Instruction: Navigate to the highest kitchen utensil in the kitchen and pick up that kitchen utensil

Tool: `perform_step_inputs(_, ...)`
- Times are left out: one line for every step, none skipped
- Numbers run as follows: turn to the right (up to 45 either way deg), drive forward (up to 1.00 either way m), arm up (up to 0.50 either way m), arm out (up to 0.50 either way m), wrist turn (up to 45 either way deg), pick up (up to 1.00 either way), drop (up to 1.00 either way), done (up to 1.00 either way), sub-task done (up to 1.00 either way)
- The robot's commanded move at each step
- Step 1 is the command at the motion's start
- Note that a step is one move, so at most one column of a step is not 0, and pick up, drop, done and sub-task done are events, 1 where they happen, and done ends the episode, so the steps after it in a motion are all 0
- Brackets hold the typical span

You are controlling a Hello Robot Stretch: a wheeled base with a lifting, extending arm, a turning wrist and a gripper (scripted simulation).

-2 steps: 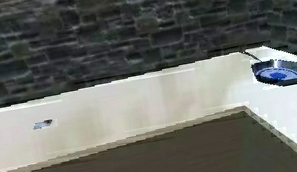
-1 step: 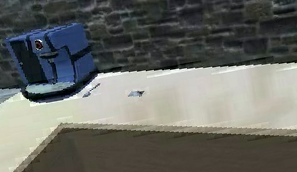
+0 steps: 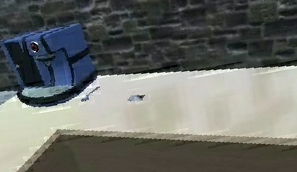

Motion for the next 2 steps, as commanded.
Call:
perform_step_inputs(45.0,0.0,0.0,0.0,0.0,0.0,0.0,0.0,0.0)
perform_step_inputs(-45.0,0.0,0.0,0.0,0.0,0.0,0.0,0.0,0.0)
